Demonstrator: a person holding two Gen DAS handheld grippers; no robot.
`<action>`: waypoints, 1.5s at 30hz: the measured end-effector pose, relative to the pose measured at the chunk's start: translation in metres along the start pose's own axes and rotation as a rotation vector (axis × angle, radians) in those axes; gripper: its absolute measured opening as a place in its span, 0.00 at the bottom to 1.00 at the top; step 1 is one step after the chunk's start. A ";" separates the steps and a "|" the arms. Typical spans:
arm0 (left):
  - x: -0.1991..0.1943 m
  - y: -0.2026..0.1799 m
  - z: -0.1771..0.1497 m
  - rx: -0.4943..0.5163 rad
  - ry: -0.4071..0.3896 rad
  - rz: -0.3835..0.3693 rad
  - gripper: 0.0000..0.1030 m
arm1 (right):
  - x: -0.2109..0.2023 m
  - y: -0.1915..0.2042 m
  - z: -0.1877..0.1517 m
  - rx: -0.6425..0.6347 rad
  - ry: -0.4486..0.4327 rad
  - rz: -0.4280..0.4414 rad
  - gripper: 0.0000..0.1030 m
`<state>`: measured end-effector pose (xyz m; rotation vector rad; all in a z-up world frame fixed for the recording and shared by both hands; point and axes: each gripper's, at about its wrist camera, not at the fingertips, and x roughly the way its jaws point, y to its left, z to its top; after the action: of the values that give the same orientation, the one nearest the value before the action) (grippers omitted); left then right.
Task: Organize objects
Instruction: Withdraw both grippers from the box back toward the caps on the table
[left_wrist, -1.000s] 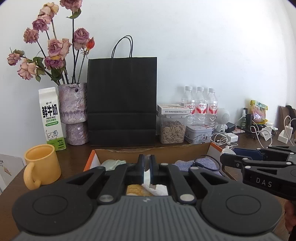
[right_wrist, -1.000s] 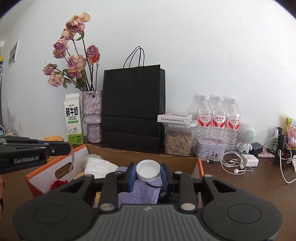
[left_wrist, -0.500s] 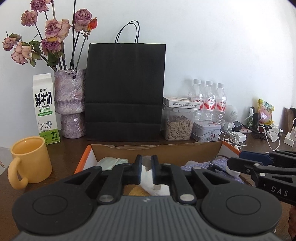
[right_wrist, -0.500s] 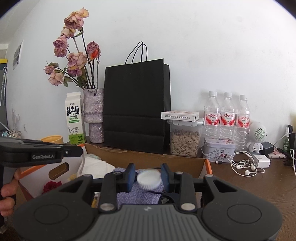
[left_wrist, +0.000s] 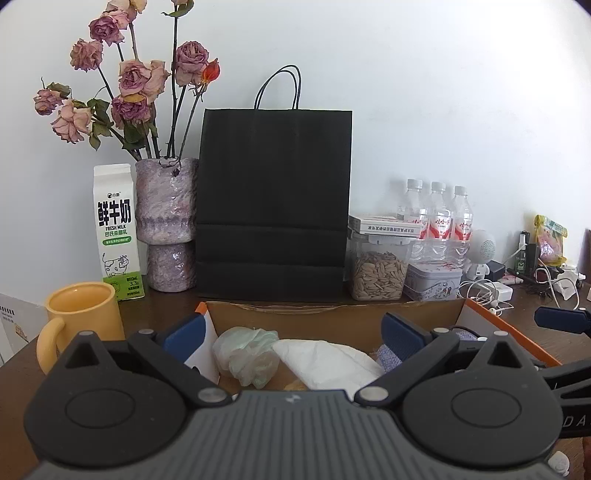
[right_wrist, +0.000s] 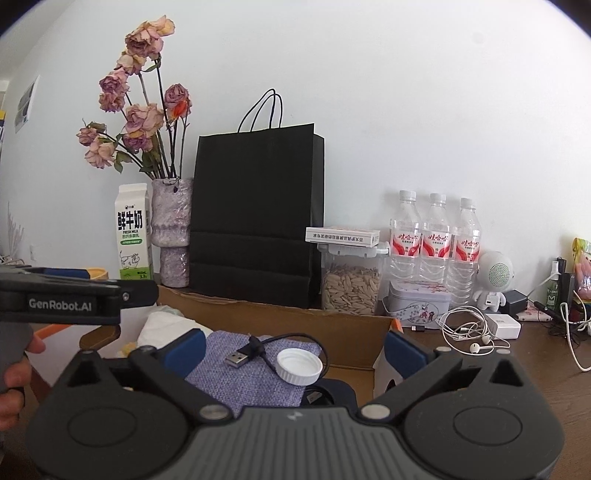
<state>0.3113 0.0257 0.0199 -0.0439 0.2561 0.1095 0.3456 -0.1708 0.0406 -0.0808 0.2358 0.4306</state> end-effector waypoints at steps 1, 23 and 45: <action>-0.001 0.000 -0.001 0.001 -0.002 0.002 1.00 | 0.000 0.001 0.000 -0.002 -0.002 -0.003 1.00; -0.083 -0.011 -0.036 -0.005 -0.026 0.034 1.00 | -0.076 0.014 -0.025 -0.041 -0.034 -0.096 1.00; -0.110 -0.007 -0.068 -0.038 0.171 0.011 1.00 | -0.123 0.004 -0.056 0.030 0.100 -0.137 1.00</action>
<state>0.1897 0.0040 -0.0172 -0.0894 0.4249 0.1222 0.2240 -0.2243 0.0164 -0.0884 0.3333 0.2864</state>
